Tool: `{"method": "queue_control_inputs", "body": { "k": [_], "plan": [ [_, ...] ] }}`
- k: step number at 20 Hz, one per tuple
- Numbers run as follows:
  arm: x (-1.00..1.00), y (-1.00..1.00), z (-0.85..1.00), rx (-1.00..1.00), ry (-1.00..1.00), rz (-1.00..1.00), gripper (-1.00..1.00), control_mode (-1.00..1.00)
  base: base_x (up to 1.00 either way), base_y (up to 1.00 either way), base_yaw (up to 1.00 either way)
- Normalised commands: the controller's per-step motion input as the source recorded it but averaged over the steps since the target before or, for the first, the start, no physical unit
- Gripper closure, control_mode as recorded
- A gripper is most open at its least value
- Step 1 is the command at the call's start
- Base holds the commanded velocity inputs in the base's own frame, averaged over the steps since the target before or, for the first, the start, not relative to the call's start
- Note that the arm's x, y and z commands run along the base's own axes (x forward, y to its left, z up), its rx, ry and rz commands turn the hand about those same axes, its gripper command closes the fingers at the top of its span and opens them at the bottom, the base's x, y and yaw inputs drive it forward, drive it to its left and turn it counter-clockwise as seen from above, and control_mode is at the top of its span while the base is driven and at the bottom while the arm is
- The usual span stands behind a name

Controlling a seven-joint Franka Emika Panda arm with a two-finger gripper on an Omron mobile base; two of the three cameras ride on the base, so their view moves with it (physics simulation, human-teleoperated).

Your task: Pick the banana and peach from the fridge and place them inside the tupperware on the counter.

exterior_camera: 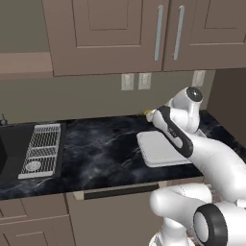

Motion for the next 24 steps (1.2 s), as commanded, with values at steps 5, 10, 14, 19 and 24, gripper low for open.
{"method": "queue_control_inputs", "body": {
  "k": [5,10,14,19,24],
  "plan": [
    [0.08,-0.39,-0.57,0.00,0.14,0.00,1.00,-1.00,0.00,0.00,0.00],
    [0.05,-0.37,-0.52,0.00,0.13,0.00,1.00,-1.00,0.00,0.00,0.00],
    [0.08,-0.33,-0.51,0.00,0.12,0.00,1.00,-1.00,0.00,0.00,0.00],
    [0.11,-0.27,-0.47,0.00,0.12,0.00,1.00,-1.00,0.00,0.00,0.00],
    [0.15,-0.22,-0.43,0.00,0.11,0.00,1.00,-1.00,0.00,0.00,0.00]
  ]
}}
